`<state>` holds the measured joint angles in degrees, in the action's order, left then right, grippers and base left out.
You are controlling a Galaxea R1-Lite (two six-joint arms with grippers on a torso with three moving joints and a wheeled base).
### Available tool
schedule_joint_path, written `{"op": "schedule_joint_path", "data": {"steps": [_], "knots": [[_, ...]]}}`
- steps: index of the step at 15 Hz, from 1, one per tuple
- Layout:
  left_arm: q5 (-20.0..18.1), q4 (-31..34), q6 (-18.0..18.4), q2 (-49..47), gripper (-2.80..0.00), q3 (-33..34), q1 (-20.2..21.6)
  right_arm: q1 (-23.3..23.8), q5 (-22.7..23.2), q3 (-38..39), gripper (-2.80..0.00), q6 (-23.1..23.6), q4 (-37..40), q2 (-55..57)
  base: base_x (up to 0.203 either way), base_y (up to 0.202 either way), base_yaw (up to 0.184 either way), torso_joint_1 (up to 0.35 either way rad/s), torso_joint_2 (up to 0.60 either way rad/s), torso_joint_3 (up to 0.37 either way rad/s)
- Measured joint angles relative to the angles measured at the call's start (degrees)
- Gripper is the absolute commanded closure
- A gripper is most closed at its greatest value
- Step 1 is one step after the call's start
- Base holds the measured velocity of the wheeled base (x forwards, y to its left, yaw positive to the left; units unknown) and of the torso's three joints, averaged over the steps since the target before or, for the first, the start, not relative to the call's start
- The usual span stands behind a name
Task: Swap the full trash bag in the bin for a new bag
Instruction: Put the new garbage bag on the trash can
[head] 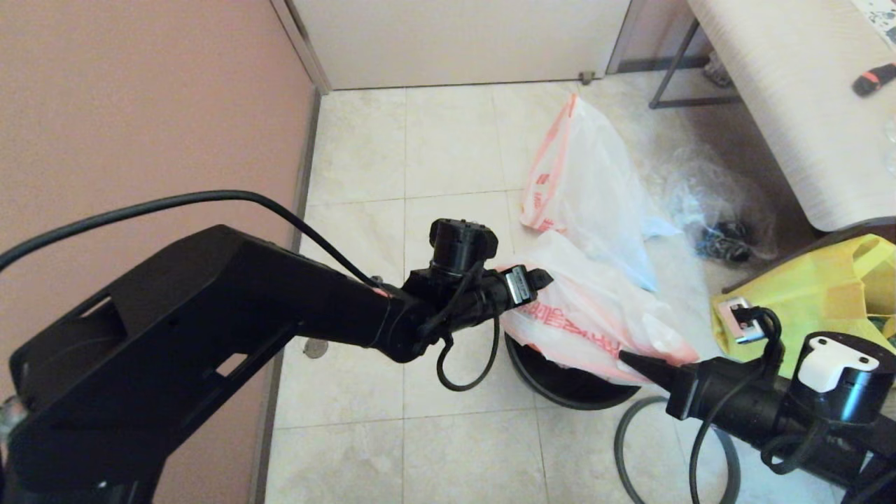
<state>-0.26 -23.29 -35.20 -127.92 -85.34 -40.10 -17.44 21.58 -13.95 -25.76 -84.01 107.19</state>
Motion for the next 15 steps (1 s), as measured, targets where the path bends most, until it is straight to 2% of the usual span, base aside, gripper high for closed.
{"op": "schedule_joint_path", "data": {"steps": [5, 8, 12, 15], "knots": [[1.8, 2.8, 3.9, -3.8, -2.8, -6.6, 0.9, 0.8, -0.3, -1.7, 0.0, 1.1, -3.1, 7.8, 0.0, 0.0, 0.0, 0.0, 0.0, 0.0], [4.5, 4.5, 4.1, -6.3, -2.8, -9.4, 2.4, 2.9, -0.3, -4.9, 0.0, 1.1, -3.2, 10.1, 0.0, 0.0, 0.0, 0.0, 0.0, 0.0], [5.4, 4.6, 3.3, -7.8, -2.8, -12.6, 4.7, 3.8, 0.0, -3.8, 0.0, 1.0, -3.2, 10.8, 0.0, 0.0, 0.0, 0.0, 0.0, 0.0], [5.7, 6.0, 3.4, -7.6, -2.8, -14.1, 4.9, 3.8, 0.2, -3.4, 0.0, 1.0, -3.2, 10.8, 0.0, 0.0, 0.0, 0.0, 0.0, 0.0]]}}
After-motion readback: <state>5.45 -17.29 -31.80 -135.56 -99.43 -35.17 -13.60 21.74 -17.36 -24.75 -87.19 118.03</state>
